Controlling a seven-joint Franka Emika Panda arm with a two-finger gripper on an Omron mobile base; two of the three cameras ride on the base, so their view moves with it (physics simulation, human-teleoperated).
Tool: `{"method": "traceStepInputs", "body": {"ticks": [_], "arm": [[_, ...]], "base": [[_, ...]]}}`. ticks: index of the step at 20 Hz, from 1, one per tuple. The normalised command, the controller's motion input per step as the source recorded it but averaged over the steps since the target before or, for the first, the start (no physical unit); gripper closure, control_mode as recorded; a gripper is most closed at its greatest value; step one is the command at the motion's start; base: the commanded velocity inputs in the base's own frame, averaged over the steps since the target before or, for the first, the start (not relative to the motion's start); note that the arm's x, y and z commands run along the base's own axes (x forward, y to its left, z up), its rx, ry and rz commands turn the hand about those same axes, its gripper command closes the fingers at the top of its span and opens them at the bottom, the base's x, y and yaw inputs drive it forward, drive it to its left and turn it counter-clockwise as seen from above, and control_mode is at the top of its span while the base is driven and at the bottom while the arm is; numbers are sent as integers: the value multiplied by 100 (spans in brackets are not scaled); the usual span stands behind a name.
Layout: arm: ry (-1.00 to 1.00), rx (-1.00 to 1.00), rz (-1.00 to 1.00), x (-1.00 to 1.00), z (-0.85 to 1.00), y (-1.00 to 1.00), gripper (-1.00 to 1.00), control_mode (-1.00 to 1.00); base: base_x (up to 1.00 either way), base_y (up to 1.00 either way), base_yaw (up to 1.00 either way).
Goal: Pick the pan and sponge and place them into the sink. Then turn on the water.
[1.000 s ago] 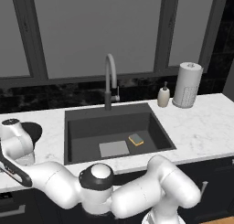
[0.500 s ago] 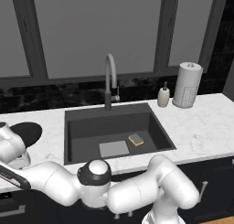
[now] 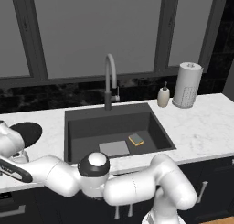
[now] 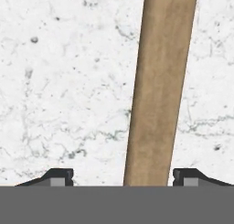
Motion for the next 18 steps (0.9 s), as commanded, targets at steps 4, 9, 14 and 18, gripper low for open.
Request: {"method": "traceStepInputs", "body": {"ticks": [4, 9, 14, 18], "arm": [[5, 0, 0, 0, -18, 0, 100, -100], [-16, 3, -12, -14, -41, -54, 100, -100], [-18, 7, -22, -19, -45, -80, 100, -100], [-15, 14, -26, -9, -17, -98, 100, -100]], "base": [[0, 0, 0], [0, 0, 0], [0, 0, 0], [0, 0, 0]]}}
